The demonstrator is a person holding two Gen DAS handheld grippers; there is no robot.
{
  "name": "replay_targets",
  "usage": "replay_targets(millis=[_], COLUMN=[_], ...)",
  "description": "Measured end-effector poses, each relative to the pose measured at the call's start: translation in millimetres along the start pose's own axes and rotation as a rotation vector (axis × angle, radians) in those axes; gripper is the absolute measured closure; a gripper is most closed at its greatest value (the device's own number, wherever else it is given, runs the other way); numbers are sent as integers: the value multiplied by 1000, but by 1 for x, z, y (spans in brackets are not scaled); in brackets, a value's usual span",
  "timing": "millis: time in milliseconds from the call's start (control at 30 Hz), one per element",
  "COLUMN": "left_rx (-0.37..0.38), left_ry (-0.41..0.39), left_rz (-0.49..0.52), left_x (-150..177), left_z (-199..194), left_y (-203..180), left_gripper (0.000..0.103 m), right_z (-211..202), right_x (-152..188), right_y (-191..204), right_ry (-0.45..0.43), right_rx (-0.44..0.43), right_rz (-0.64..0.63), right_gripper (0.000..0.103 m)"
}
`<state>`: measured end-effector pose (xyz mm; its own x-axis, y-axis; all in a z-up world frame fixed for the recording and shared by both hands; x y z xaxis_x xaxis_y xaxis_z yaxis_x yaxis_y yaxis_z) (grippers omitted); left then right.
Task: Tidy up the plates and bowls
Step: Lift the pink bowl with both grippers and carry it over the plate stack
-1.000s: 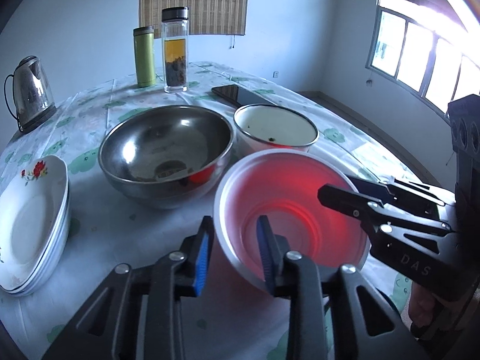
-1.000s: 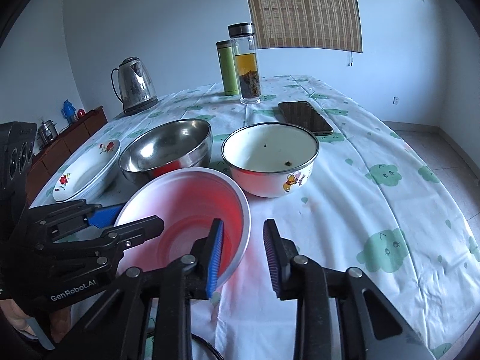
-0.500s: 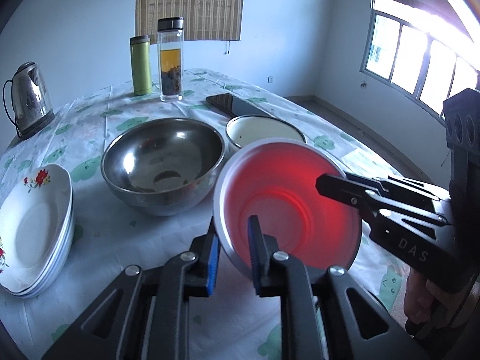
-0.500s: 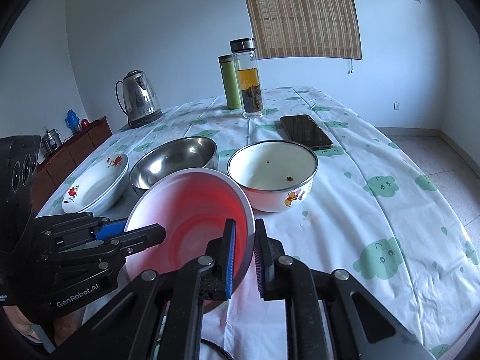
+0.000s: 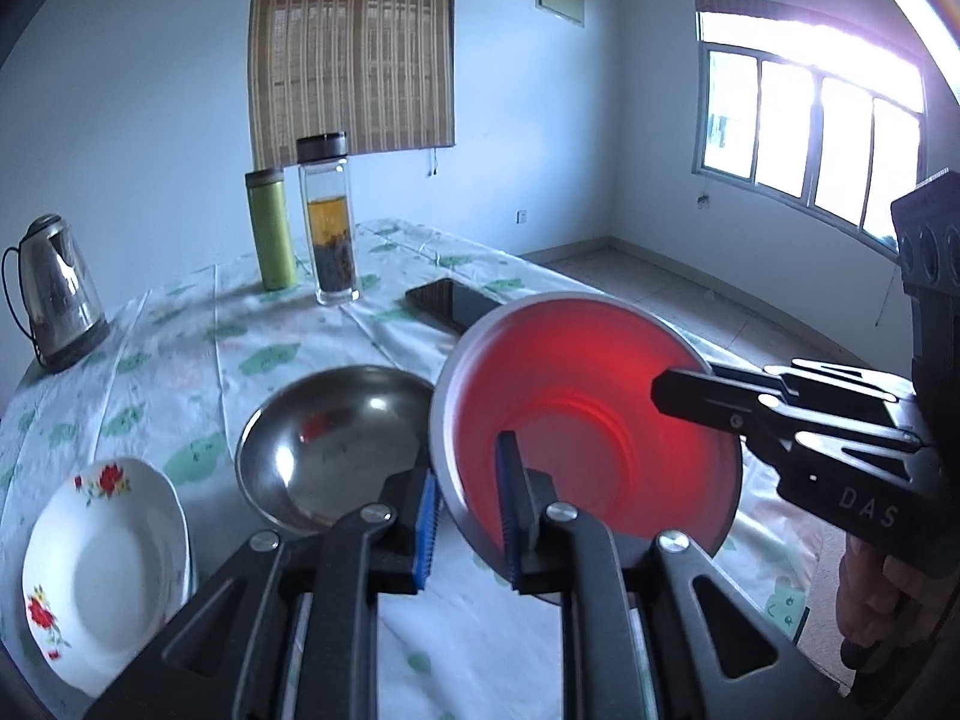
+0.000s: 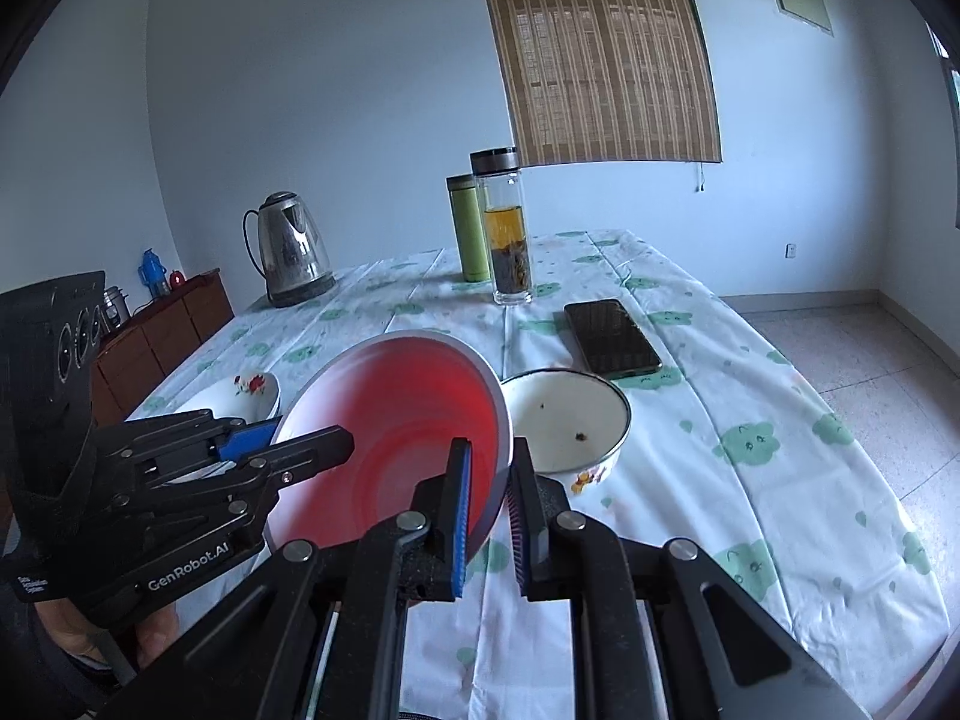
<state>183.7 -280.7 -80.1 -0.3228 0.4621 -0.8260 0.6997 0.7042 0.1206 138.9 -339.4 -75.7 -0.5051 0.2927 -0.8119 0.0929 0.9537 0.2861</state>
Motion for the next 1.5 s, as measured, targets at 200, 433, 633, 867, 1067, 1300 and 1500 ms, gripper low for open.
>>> replay_targets(millis=[200,433,633,867,1067,1300,1500], left_rx=[18,11,-8,-38,-42,-54,-44], left_ry=[-20,-56,-75,-65,-44,-30,-8], left_rz=[1,-1,-66,-125,-173,-194,-214], left_x=[-15,-33,-32,-26,-19,-14,-9], left_z=[4,1,4,8,11,13,20], left_y=[10,28,55,82,97,105,109], left_gripper=[88,88,88,88,88,88,88], right_z=[6,8,18,41,57,76,86], right_x=[-9,-27,-36,-39,-39,-35,-31], right_y=[1,10,28,47,58,59,58], right_ry=[0,-20,-23,-5,18,67,92], right_rx=[2,-8,-2,2,-3,-10,1], right_rz=[16,17,-11,-48,-64,-54,-53], right_gripper=[90,90,90,89,89,89,89])
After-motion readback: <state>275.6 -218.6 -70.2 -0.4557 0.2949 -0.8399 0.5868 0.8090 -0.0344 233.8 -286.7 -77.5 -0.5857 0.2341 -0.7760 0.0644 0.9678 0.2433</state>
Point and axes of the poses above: each gripper's, at about its wrist camera, not at the fingertips, and z roughly the way its jaws point, y to its left, x to its underside, the point moved 10 cm from there along z, roughly the way its jaws point, and after that the axes turned 10 degrees about z, right-handed, at the moved point
